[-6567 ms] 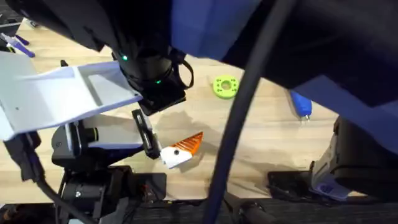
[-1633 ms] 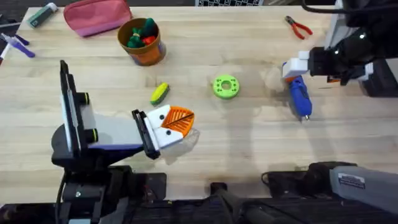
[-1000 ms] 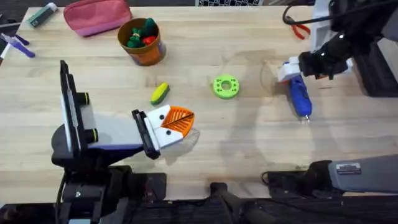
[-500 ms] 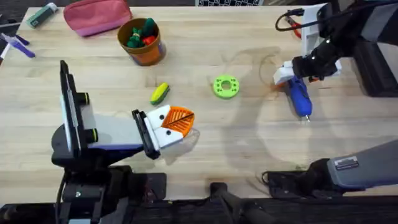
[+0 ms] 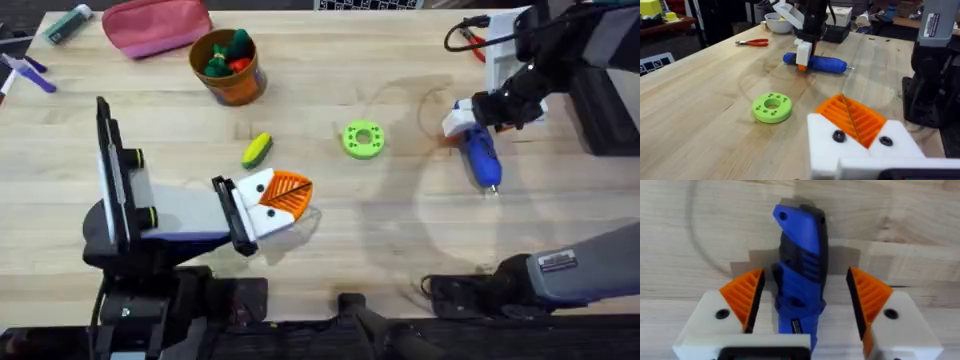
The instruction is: Pick up the gripper from the table and insert it into the empty holder that is missing its gripper. Then pick up a screw, insert it into the mounting hole, and use the screwdriver to tighten it. Finally, clean up the table by picking up the vegetable and placing it into the bucket.
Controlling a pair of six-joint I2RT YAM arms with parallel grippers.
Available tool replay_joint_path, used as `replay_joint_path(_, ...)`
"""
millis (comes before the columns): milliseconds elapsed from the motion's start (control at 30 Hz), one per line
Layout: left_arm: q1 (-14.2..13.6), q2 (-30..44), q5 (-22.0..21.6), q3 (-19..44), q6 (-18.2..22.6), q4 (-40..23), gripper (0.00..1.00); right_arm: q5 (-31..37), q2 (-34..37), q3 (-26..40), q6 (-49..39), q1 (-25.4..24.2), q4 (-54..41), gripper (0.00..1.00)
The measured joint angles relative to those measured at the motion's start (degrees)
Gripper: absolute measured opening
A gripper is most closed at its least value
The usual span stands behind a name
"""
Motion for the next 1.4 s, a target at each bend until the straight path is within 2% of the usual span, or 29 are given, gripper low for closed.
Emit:
replay_joint_path(267, 0.0, 0.0, 0.02, 0.0, 0.0, 0.0, 0.018, -0.6, 1.14, 0.0, -0.6, -0.61, 0.43, 0.928)
replay_joint_path(467, 0.0, 0.0, 0.02, 0.0, 0.0, 0.0, 0.018, -1.55, 1.45, 0.02, -0.64, -0.7, 0.57, 0.839)
replay_joint_path(633, 0.0, -0.01, 0.01, 0.0, 0.0, -0.01, 0.018, -2.77, 1.66, 0.02, -0.72, -0.59, 0.66, 0.489)
replay_joint_path(700, 0.0, 0.0, 0.02, 0.0, 0.0, 0.0, 0.018, -2.42, 1.68, 0.02, -1.07, -0.59, 0.95, 0.307)
replay_joint_path(767, 0.0, 0.0, 0.02, 0.0, 0.0, 0.0, 0.018, -1.69, 2.11, 0.02, -1.22, -0.6, 1.53, 0.066)
replay_joint_path(800, 0.0, 0.0, 0.01, 0.0, 0.0, 0.0, 0.018, -1.63, 2.23, 0.02, -1.1, -0.63, 1.6, 0.03)
replay_joint_path(1267, 0.0, 0.0, 0.02, 0.0, 0.0, 0.0, 0.018, -1.6, 1.94, 0.68, -0.99, -0.17, -0.29, 0.025)
replay_joint_path(1400, 0.0, 0.0, 0.01, 0.0, 0.0, 0.0, 0.018, -2.87, -1.99, 1.95, -0.73, 1.38, -2.47, 0.025)
